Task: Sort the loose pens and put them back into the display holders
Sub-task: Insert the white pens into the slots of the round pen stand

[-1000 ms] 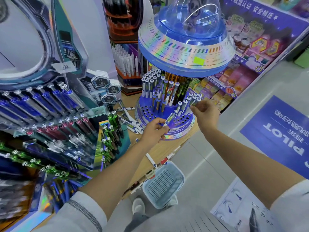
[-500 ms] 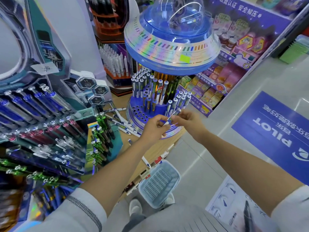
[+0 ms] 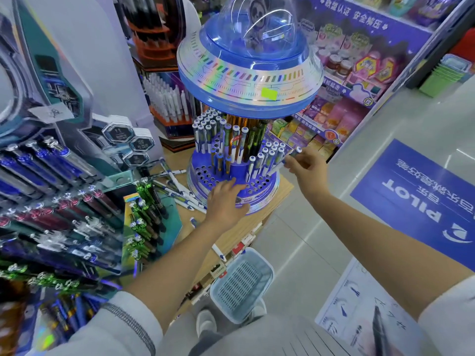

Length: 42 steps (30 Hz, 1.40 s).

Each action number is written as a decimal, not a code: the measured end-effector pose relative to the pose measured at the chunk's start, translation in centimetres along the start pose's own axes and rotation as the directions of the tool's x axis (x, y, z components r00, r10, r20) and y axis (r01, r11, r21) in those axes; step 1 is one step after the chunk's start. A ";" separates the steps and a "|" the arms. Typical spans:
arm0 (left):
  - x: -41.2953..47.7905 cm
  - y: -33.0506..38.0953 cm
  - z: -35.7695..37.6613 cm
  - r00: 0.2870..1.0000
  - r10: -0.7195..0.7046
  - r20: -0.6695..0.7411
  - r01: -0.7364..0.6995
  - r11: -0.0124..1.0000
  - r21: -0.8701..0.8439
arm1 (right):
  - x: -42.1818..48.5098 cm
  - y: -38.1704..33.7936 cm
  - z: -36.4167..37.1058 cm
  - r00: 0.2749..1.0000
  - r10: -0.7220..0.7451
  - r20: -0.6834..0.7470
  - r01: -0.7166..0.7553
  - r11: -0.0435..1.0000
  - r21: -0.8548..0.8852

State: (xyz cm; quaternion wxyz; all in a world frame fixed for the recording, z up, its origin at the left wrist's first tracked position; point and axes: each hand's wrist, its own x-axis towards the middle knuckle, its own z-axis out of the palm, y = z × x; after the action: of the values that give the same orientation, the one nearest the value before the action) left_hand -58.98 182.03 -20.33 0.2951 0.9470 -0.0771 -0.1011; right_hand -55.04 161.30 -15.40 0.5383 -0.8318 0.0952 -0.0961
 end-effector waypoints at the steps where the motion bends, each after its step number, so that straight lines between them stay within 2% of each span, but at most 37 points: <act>1: -0.1 -0.1 0.1 1.000 0.004 0.014 -0.005 0.999 0.033 | 0.1 -0.1 0.3 1.000 -0.012 -0.009 0.012 1.000 -0.013; 6: -0.3 -0.8 0.3 0.998 0.036 0.045 -0.039 0.997 0.071 | 0.2 -0.2 1.2 0.995 -0.097 -0.004 0.096 0.989 -0.110; 10: -0.1 -1.0 0.4 0.999 0.032 0.032 -0.035 0.997 0.066 | 0.4 -0.1 1.1 0.987 -0.147 -0.068 0.133 0.976 -0.173; 14: -0.1 -1.1 0.3 0.999 0.031 0.016 -0.031 0.998 0.049 | 0.7 0.0 1.2 0.991 -0.124 -0.043 0.112 0.969 -0.221; 18: 0.0 -1.3 0.4 0.999 0.030 0.019 -0.031 0.999 0.039 | 0.5 0.0 1.7 0.997 -0.079 -0.028 0.074 0.986 -0.149; 23: -0.1 -1.5 0.6 0.999 0.044 0.028 -0.045 0.999 0.015 | 0.2 1.0 2.5 0.999 -0.044 0.025 0.048 0.983 -0.177; 25: -0.5 -1.8 0.6 0.998 0.050 -0.031 -0.053 0.996 -0.078 | 0.0 1.0 2.4 0.999 -0.031 0.025 0.035 0.986 -0.164; 27: -1.3 -2.0 0.9 0.981 0.045 -0.189 -0.064 0.993 -0.100 | -0.4 1.1 2.3 0.998 -0.054 0.010 0.055 0.986 -0.158; 29: -2.7 -2.0 1.2 0.942 -0.032 -0.333 0.010 0.998 -0.069 | -1.1 1.4 2.6 0.997 -0.079 0.005 0.079 0.986 -0.144; 31: -4.4 -2.1 1.3 0.915 -0.186 -0.358 0.173 0.982 -0.070 | -2.0 2.0 3.1 0.995 -0.082 0.053 0.089 0.986 -0.142; 34: -6.2 -2.9 2.1 0.878 -0.437 -0.197 0.452 0.891 0.037 | -3.2 2.9 4.3 0.971 -0.126 0.202 0.153 0.980 -0.124; 36: -7.2 -3.7 3.0 0.824 -0.555 -0.115 0.566 0.815 0.123 | -4.2 3.4 5.0 0.930 -0.195 0.312 0.246 0.960 -0.135; 39: -8.2 -4.2 4.3 0.761 -0.646 -0.059 0.648 0.753 0.113 | -5.4 4.7 5.7 0.830 -0.297 0.472 0.394 0.911 -0.119; 42: -8.7 -4.2 4.9 0.745 -0.664 -0.062 0.667 0.742 0.062 | -5.6 6.3 5.9 0.723 -0.375 0.580 0.546 0.824 -0.148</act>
State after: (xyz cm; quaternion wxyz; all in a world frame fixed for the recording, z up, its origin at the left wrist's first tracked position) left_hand -68.18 184.60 -25.38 0.2028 0.9248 0.2669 -0.1797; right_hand -59.22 165.35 -23.87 0.3644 -0.8955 -0.2549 0.0194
